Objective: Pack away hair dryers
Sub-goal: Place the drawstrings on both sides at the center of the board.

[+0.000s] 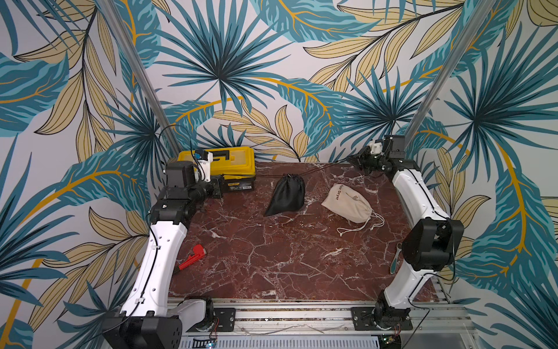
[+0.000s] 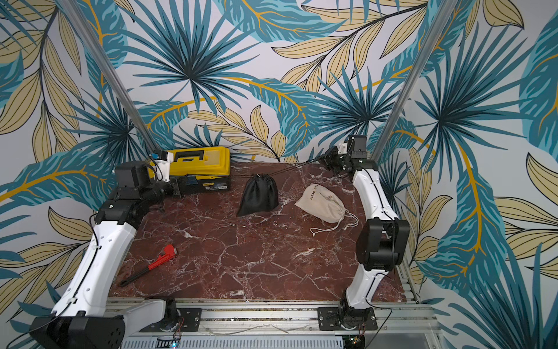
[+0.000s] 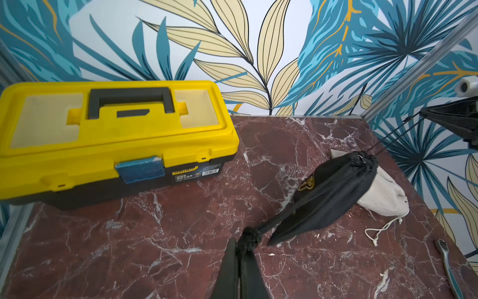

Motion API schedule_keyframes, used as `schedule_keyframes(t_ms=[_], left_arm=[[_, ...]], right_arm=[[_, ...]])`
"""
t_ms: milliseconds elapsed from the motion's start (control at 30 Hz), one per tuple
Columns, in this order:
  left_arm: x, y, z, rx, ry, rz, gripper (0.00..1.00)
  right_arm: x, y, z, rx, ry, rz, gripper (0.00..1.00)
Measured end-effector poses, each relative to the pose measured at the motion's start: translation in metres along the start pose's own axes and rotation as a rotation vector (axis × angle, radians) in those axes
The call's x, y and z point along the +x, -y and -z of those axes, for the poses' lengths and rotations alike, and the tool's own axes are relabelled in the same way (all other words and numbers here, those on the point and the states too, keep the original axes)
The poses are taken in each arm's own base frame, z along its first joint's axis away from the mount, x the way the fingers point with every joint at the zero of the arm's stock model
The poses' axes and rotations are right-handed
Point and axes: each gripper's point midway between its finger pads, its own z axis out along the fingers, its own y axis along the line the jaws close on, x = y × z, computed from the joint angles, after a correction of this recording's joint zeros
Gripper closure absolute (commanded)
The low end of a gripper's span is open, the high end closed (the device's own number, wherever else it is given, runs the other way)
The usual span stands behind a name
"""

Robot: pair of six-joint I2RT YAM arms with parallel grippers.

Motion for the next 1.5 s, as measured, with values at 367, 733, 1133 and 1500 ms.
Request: schedule_keyframes(t_ms=[367,733,1133,1500], left_arm=[[0.021,0.02,-0.01,0.094,-0.038,-0.006,1.0],[0.132,0.104,-0.006,0.308,-0.239,-0.051,1.0],[0.228,0.193,-0.033,0.476,-0.492,-0.131,0.72],[0.22,0.148,-0.033,0.226,-0.417,-0.174,0.0]], right_arm=[[0.015,0.026,-0.016,-0.037,-0.022,0.018,1.0],[0.084,0.076,0.024,0.055,-0.096,0.031,1.0],[0.221,0.126,0.037,0.139,-0.323,0.06,0.84],[0.205,0.144,0.057,0.264,-0.214,0.235,0.12]])
